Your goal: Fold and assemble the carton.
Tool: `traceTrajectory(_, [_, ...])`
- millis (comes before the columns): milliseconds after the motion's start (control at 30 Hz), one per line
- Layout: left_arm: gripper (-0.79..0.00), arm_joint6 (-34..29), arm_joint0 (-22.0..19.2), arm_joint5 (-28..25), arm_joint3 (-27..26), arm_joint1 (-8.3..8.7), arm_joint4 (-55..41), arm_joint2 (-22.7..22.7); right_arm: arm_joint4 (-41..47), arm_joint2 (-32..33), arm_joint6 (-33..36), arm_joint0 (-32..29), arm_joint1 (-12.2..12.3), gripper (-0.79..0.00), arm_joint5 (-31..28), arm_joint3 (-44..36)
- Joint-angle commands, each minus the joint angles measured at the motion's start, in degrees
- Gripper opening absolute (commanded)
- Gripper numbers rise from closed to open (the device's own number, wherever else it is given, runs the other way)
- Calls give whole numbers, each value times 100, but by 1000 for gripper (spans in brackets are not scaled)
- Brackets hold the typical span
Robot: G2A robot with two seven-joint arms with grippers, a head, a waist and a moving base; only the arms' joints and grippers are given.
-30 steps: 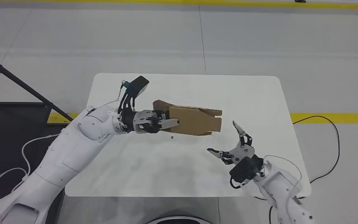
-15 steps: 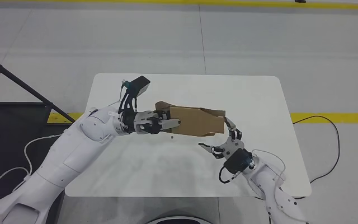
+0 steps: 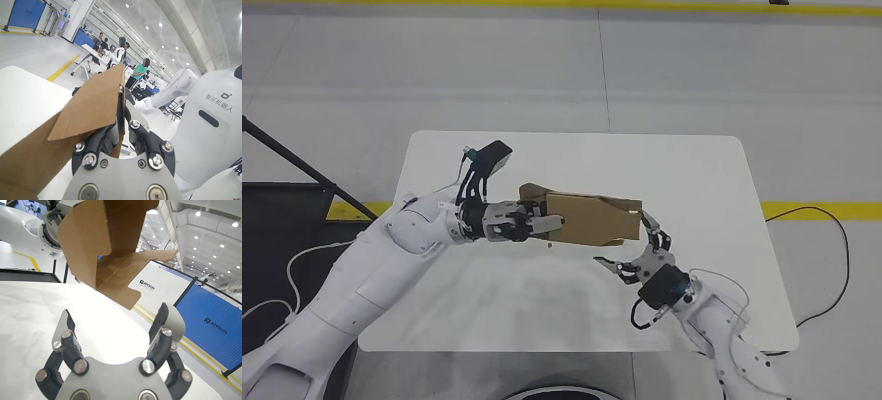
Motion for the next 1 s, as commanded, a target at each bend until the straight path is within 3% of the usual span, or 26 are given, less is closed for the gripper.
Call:
traceTrajectory(0, [-785,95,78,75,-73,-11,70,-28,267,-79,-13,93,-28,0,-113,133])
traceTrajectory(367, [-785,-129,70,-20,-50,-70,-308,82,1321,-536,-427,674,-195,0,-761,1013])
traceTrajectory(967, [-785,-217,-216,68,4,-21,-573,613,1456,-534,-1024,802,-257,0,-871,1241])
